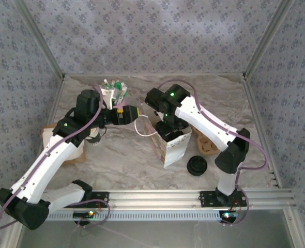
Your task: Pack the takeout coffee
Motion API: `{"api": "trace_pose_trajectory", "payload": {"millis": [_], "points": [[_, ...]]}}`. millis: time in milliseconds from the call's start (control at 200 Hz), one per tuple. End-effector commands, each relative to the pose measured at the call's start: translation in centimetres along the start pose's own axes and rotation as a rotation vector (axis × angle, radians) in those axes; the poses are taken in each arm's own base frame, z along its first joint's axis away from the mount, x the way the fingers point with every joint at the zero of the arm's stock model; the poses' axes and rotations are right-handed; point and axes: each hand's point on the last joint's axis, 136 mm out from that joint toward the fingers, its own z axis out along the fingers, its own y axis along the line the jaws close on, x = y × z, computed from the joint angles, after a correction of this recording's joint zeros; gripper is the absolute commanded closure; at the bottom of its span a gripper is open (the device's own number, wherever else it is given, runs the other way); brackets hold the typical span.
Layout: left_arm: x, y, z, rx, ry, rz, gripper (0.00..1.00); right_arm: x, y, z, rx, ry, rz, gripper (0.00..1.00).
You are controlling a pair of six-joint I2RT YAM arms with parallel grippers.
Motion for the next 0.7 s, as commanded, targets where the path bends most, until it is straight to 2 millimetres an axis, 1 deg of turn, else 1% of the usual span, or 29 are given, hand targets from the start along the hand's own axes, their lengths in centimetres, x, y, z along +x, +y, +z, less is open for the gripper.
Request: {"api": "trace_pose_trajectory", "payload": {"millis": [0, 390, 695], "points": [[-0.1, 0.1, -0.6, -0.007, -0.017, 0.009, 0.01, 2.2, -0.6, 0.5, 0.021, 0.115, -0.02, 0.28], [-0.1, 0.1, -0.6, -0.005, -0.02, 0.006, 0.01, 2.0, 0.0, 1.7, -0.003, 0.108, -0.008, 0.29], [0.1, 0.4, -0.5, -0.012, -0.017, 0.002, 0.01, 2.2, 0.4, 2.1, -0.027, 0.113, -0.006, 0.29]]}}
